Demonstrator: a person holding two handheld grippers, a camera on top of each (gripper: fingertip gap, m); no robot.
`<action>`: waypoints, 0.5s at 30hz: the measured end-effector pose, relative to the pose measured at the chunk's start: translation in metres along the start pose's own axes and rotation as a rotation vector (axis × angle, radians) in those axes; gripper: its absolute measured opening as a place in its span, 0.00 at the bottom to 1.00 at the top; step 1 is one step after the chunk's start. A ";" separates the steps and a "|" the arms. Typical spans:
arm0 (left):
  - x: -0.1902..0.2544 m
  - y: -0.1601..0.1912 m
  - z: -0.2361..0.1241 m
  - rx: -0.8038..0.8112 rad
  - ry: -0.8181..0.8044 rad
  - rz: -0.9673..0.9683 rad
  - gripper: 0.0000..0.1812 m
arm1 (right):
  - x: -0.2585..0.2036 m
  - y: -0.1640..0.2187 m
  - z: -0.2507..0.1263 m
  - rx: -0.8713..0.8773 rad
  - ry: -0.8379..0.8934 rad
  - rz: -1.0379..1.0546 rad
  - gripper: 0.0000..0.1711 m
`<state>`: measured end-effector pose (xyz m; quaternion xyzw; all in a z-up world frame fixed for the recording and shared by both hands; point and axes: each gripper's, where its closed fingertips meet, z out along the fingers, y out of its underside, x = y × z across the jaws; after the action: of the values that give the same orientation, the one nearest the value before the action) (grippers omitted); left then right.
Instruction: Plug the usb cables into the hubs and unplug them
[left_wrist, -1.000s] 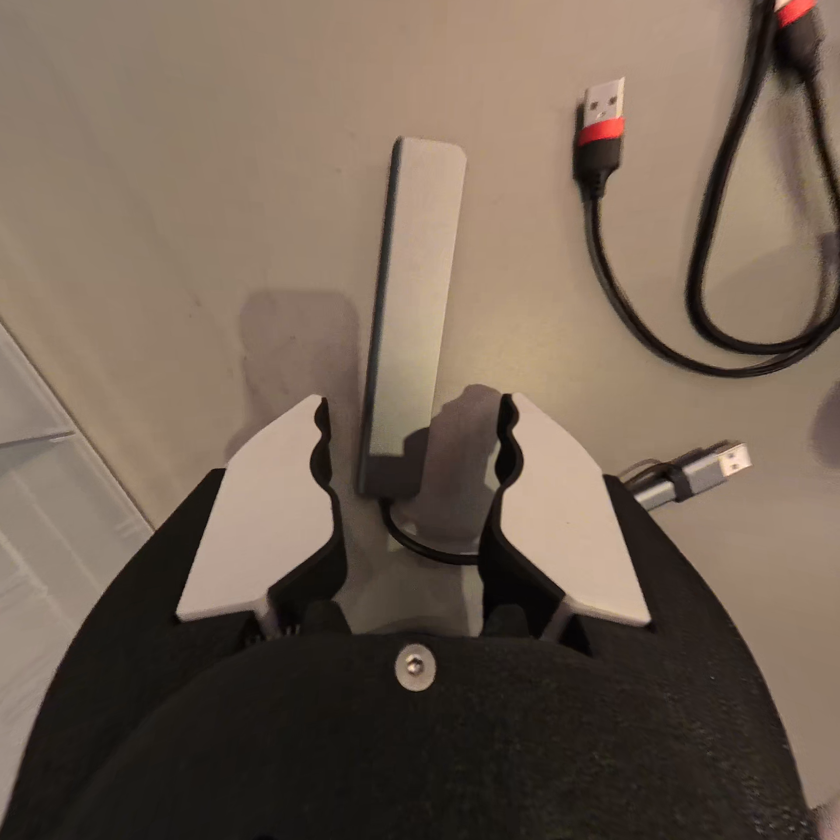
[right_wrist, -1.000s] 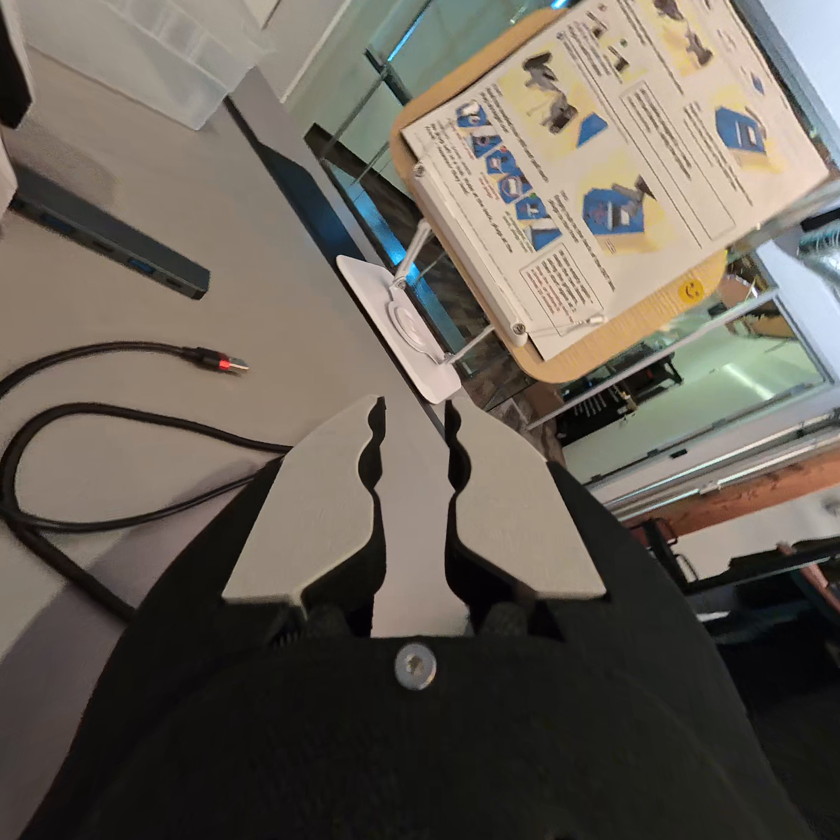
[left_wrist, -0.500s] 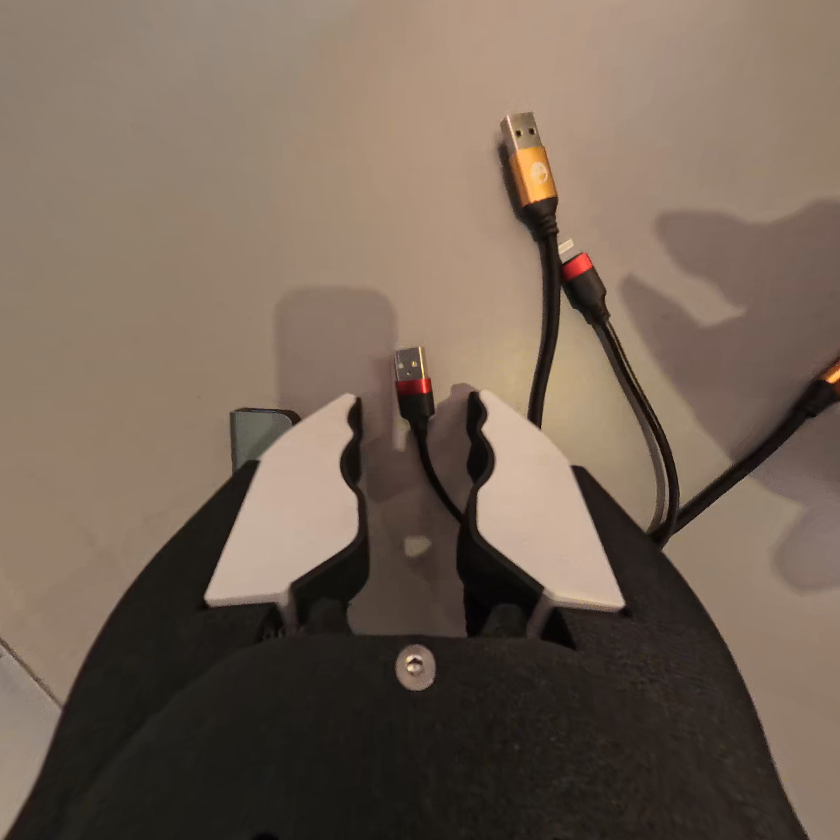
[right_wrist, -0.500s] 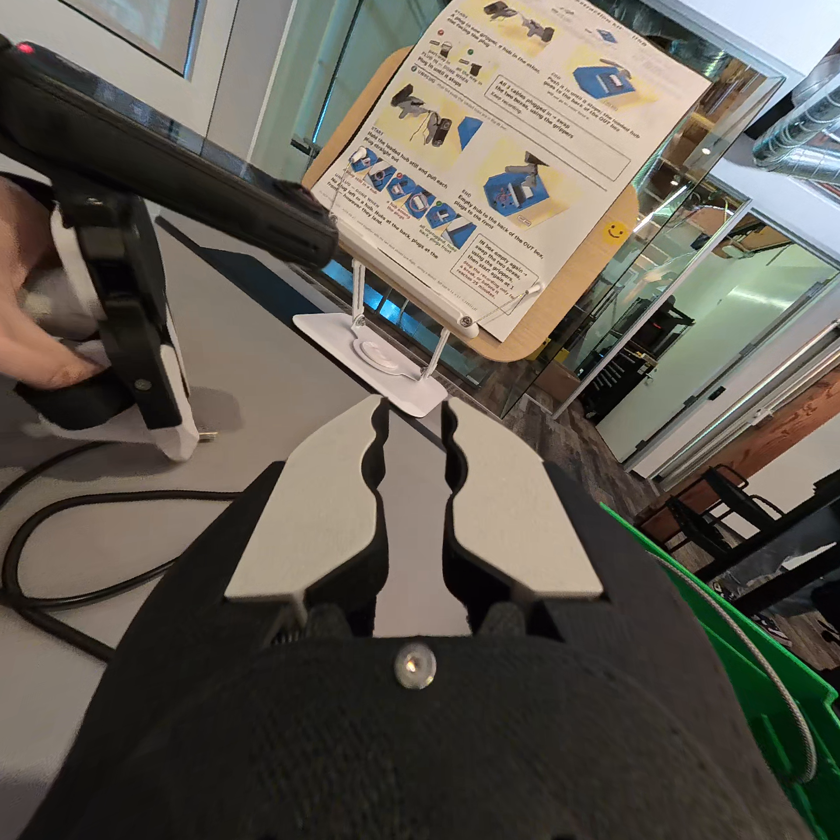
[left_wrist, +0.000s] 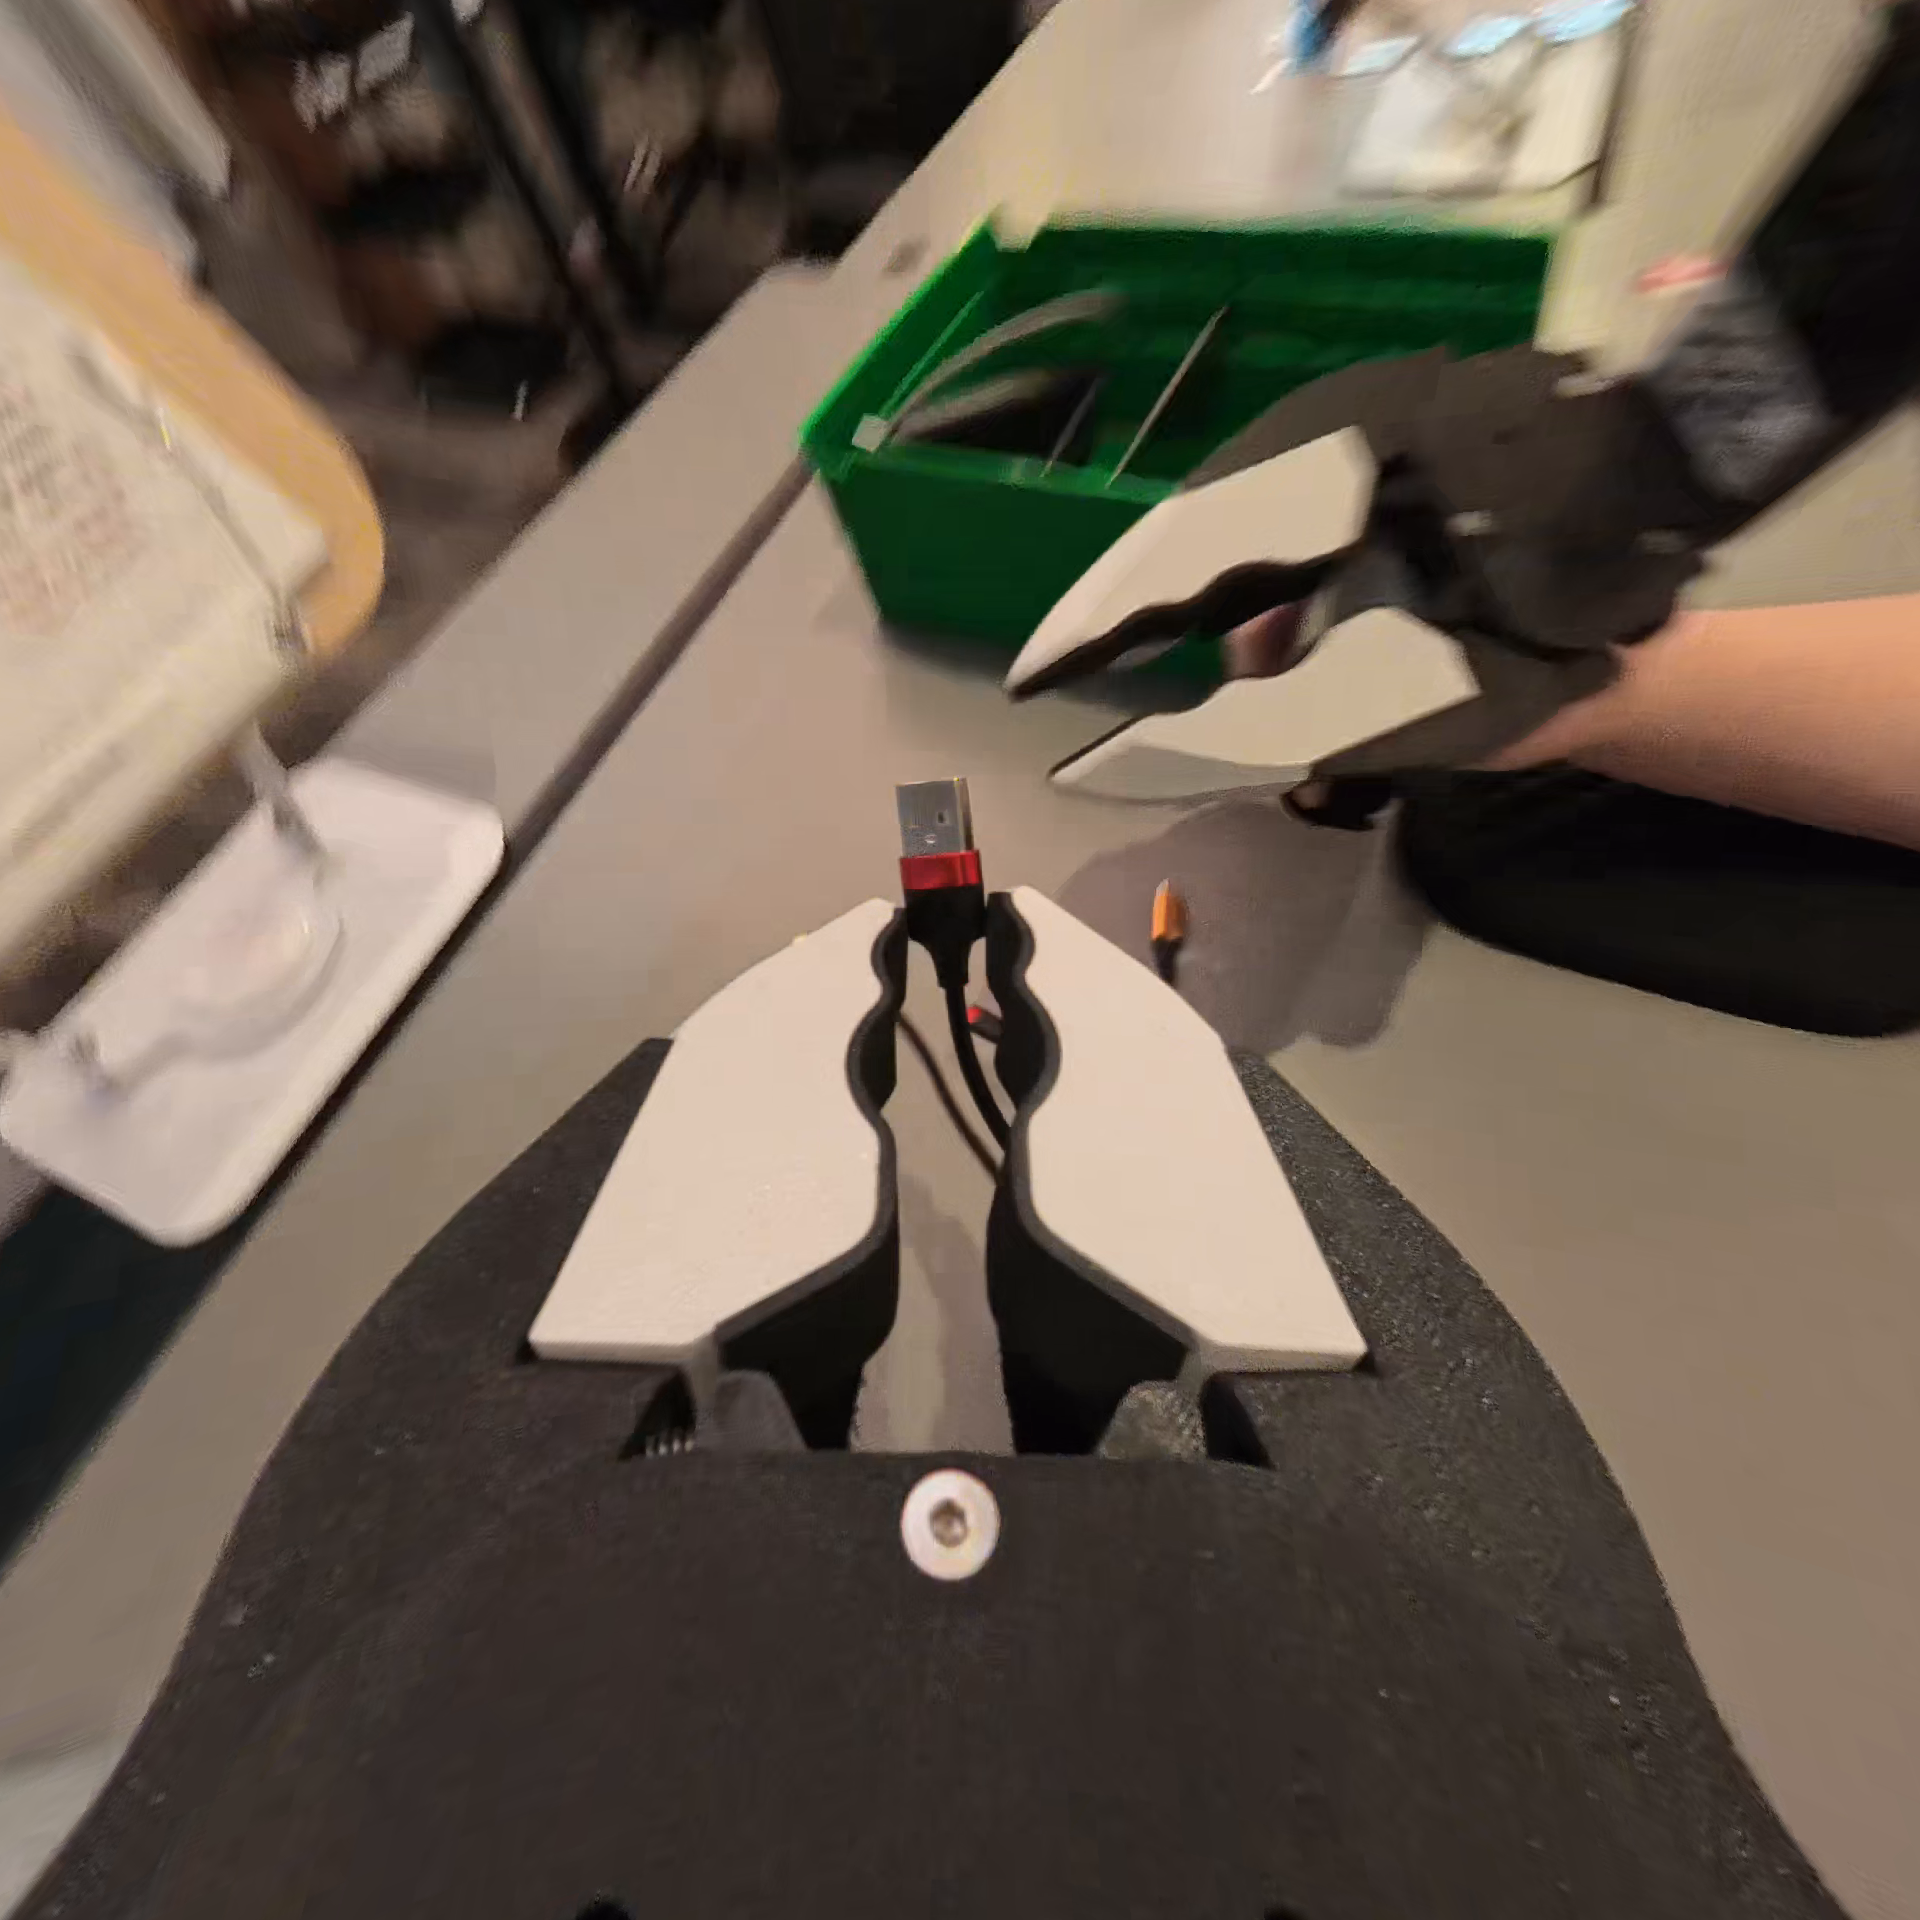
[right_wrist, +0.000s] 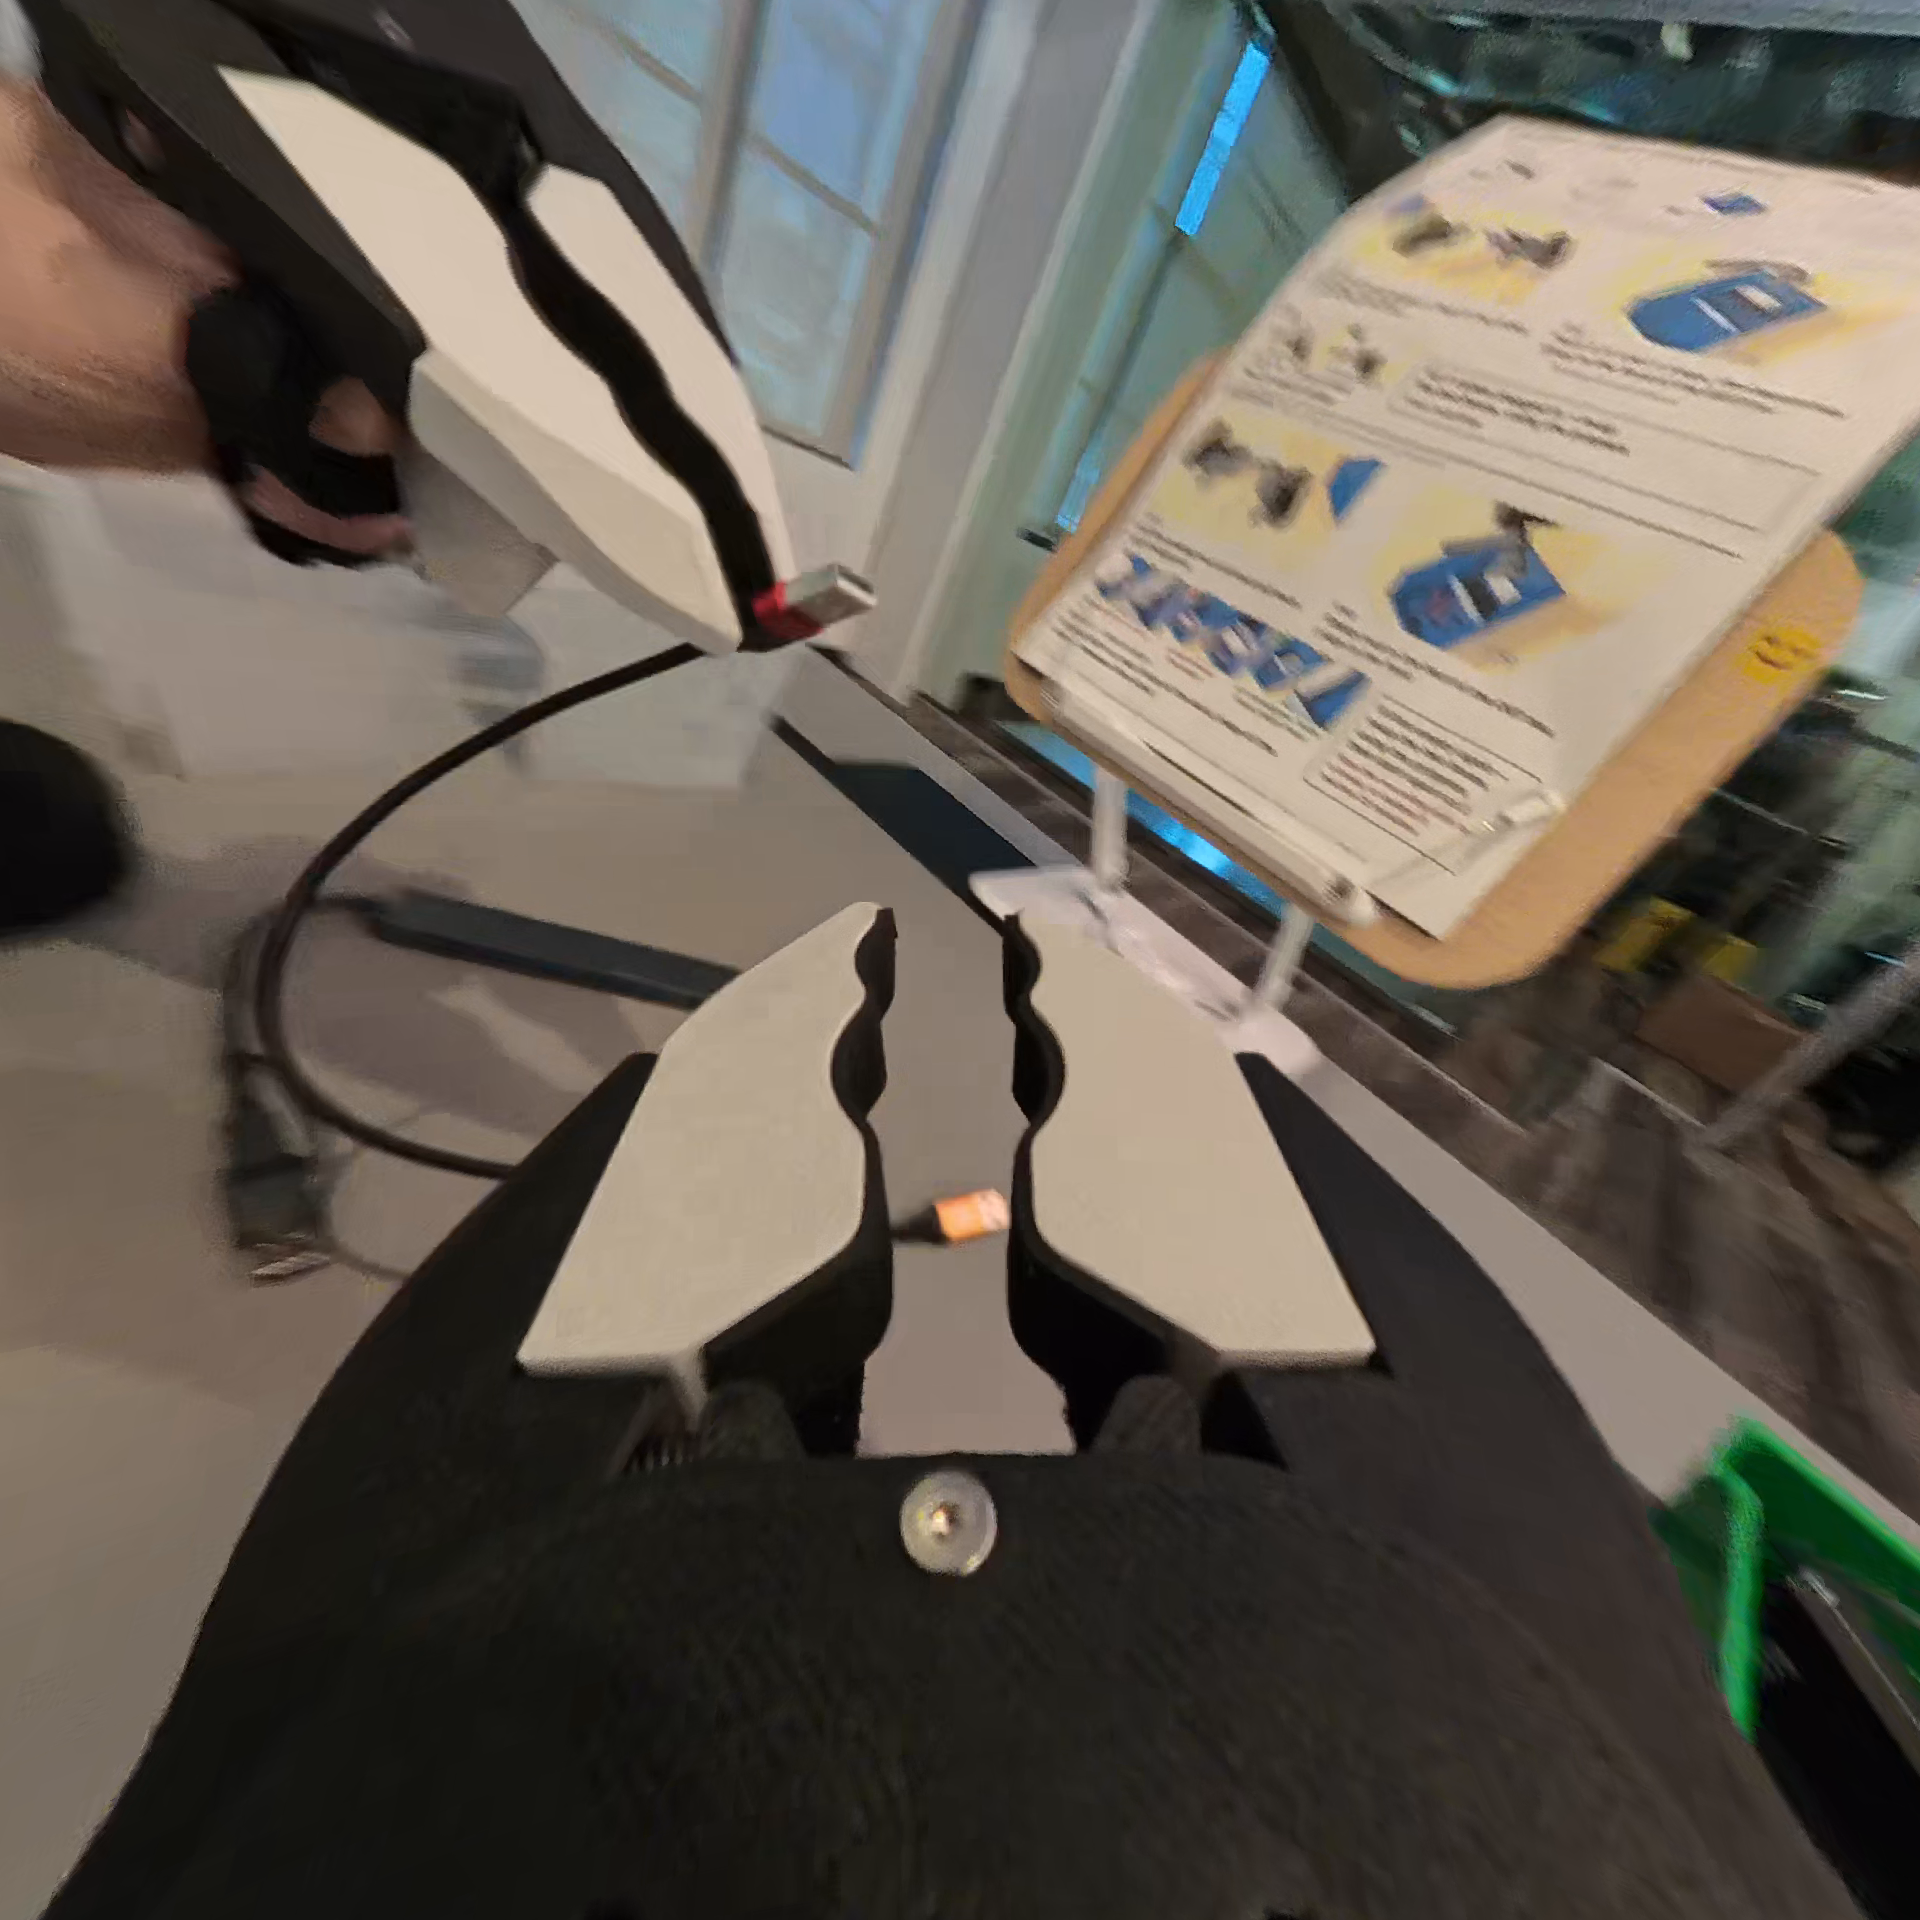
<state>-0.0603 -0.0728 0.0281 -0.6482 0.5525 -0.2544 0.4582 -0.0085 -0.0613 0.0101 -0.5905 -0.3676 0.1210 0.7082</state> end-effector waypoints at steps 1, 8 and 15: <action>0.011 -0.014 -0.012 0.054 0.044 0.046 0.08 | -0.007 -0.015 -0.004 0.050 -0.088 0.043 0.12; 0.062 -0.076 -0.060 0.285 0.318 0.188 0.08 | -0.053 -0.097 -0.012 0.202 -0.762 0.556 0.25; 0.082 -0.098 -0.077 0.432 0.466 0.230 0.08 | -0.093 -0.135 -0.014 0.359 -1.053 0.414 0.15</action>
<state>-0.0563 -0.1774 0.1348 -0.3939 0.6451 -0.4536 0.4723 -0.0997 -0.1655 0.0998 -0.3812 -0.5206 0.5936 0.4809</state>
